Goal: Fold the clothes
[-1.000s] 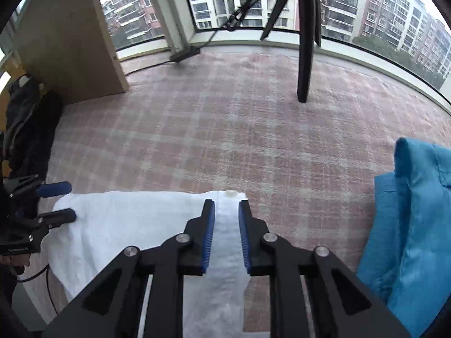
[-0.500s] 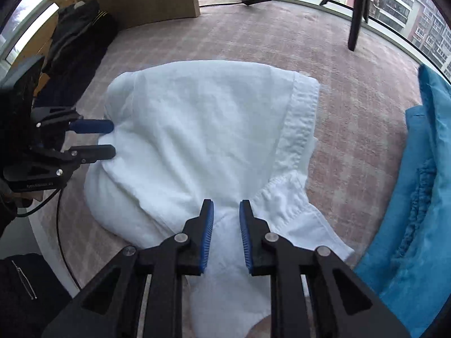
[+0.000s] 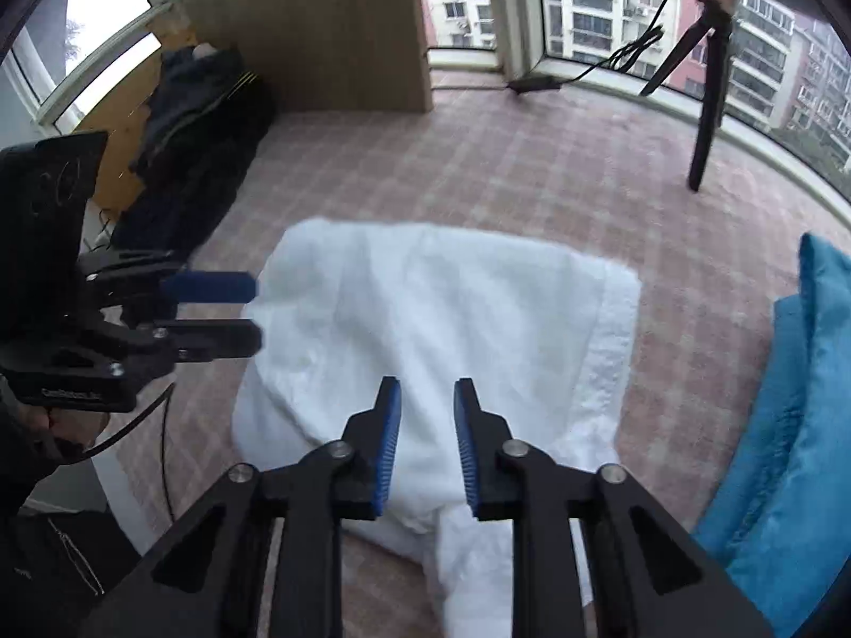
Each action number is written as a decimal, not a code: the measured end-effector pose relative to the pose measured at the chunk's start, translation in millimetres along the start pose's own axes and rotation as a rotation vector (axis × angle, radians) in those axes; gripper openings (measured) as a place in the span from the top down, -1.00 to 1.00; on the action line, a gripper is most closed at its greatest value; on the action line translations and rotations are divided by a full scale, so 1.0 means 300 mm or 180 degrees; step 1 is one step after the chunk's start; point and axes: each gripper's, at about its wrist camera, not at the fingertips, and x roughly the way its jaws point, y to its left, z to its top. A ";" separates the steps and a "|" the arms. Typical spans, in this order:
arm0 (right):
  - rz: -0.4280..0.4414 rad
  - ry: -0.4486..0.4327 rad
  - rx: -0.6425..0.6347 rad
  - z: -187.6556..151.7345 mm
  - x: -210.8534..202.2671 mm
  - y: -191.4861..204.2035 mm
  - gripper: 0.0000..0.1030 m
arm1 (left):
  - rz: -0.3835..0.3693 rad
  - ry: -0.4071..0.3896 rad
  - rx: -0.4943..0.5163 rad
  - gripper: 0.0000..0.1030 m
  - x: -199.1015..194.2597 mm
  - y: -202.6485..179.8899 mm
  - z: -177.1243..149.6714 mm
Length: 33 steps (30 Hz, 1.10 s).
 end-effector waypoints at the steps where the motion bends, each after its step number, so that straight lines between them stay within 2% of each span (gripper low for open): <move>1: 0.0029 0.0124 -0.0011 -0.026 0.026 0.004 0.62 | 0.0026 0.0092 -0.0018 0.18 0.033 0.005 -0.011; 3: -0.0012 0.0357 -0.0126 -0.080 0.080 0.021 0.61 | 0.0039 0.0213 -0.0130 0.24 0.070 0.033 -0.034; 4: -0.0017 0.0440 -0.0171 -0.101 0.097 0.026 0.61 | 0.0025 0.0239 -0.0224 0.36 0.072 0.055 -0.045; 5: 0.0028 0.0414 -0.0176 -0.104 0.081 0.024 0.61 | 0.0011 0.0265 -0.0317 0.37 0.074 0.077 -0.057; 7: 0.0204 0.0293 -0.0034 -0.089 0.027 -0.006 0.61 | 0.0101 0.0148 -0.0521 0.32 0.006 0.123 -0.066; 9: 0.0252 -0.0005 0.0235 -0.052 -0.047 -0.075 0.56 | 0.0225 0.0018 -0.0750 0.20 -0.065 0.175 -0.078; 10: 0.0236 -0.0140 0.0362 -0.032 -0.078 -0.111 0.39 | 0.0276 -0.0031 -0.0893 0.11 -0.093 0.206 -0.084; 11: 0.0094 -0.0228 0.0465 -0.012 -0.090 -0.150 0.08 | 0.0241 -0.0023 -0.1019 0.09 -0.099 0.234 -0.088; 13: -0.0160 -0.0380 0.0665 0.028 -0.111 -0.228 -0.06 | 0.0166 -0.0002 -0.1268 -0.02 -0.108 0.289 -0.095; 15: -0.0184 -0.0340 0.0808 0.056 -0.091 -0.295 -0.06 | 0.0136 0.0066 -0.1383 -0.04 -0.078 0.301 -0.083; 23: -0.0104 0.0061 0.0865 0.076 0.020 -0.372 -0.07 | -0.0105 0.0169 -0.1597 -0.12 0.035 0.263 -0.045; 27: -0.0087 0.0237 0.0860 0.086 0.077 -0.391 -0.08 | -0.0081 0.0278 -0.1613 -0.17 0.073 0.251 -0.037; 30: -0.0194 0.0431 0.0778 0.093 0.135 -0.377 -0.11 | -0.0054 0.0313 -0.1624 -0.17 0.090 0.246 -0.025; 31: -0.0225 0.0497 0.0735 0.094 0.150 -0.369 -0.14 | -0.0042 0.0324 -0.1619 -0.18 0.091 0.244 -0.023; 33: -0.0336 0.0505 0.0613 0.096 0.163 -0.349 -0.37 | -0.0007 0.0341 -0.1603 -0.18 0.094 0.241 -0.021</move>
